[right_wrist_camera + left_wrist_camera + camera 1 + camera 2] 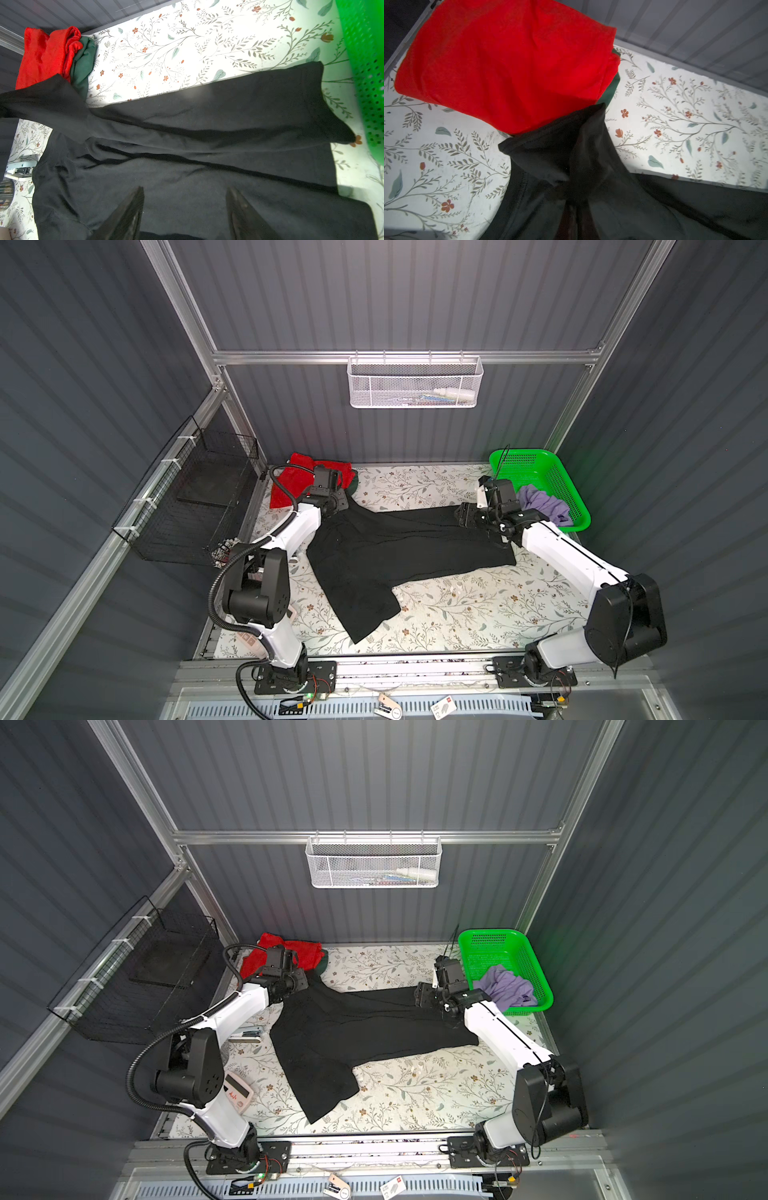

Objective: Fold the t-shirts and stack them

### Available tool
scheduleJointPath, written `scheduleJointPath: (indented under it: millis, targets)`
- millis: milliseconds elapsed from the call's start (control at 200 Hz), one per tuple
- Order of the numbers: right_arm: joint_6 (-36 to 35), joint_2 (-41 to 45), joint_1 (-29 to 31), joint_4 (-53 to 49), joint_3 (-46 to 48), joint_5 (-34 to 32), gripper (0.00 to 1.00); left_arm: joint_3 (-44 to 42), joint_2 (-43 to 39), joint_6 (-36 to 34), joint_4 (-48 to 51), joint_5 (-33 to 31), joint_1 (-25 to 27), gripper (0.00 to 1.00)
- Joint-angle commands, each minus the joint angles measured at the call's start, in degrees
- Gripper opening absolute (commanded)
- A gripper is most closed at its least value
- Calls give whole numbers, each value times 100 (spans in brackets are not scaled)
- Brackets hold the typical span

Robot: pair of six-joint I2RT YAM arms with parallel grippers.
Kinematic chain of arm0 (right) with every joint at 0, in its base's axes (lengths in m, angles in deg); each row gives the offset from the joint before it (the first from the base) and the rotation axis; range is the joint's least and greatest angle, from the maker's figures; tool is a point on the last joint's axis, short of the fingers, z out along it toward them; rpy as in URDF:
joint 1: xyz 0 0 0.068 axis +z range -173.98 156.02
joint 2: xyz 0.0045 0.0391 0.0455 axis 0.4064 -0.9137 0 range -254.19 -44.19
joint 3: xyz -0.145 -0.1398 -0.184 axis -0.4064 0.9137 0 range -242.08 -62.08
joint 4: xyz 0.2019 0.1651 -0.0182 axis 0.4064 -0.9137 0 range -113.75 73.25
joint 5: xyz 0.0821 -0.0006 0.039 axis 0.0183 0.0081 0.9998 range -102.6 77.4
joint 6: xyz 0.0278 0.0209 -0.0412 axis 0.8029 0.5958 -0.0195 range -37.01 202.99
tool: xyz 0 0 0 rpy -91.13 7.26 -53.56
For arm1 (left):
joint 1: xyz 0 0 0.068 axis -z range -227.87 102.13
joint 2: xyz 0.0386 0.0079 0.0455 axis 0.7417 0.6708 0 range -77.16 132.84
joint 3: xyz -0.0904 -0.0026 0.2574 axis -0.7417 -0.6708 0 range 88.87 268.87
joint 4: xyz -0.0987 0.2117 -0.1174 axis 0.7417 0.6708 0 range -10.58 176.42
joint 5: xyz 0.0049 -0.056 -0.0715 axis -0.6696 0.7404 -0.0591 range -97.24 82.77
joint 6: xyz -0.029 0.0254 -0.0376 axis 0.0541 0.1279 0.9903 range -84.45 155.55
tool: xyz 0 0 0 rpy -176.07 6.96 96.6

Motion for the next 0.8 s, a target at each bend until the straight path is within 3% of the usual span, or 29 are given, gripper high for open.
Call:
scheduleJointPath:
  millis: [0, 125, 350, 660, 795]
  targets:
    - [66, -117, -22, -152, -46, 15, 64, -168, -224, 298, 421, 305, -32, 0]
    - [88, -125, -22, -195, -45, 9, 64, -276, -557, 541, 765, 582, -29, 0]
    - [195, -178, 3, 0, 160, 591, 63, -494, -1308, 807, 1341, 1055, -29, 0]
    - [326, -203, 1, 213, 377, 573, 63, -599, -2003, 1341, 1955, 2151, 95, 0]
    - [239, -285, -5, 152, 332, 505, 63, -681, -2122, 1379, 2454, 2137, 332, 0]
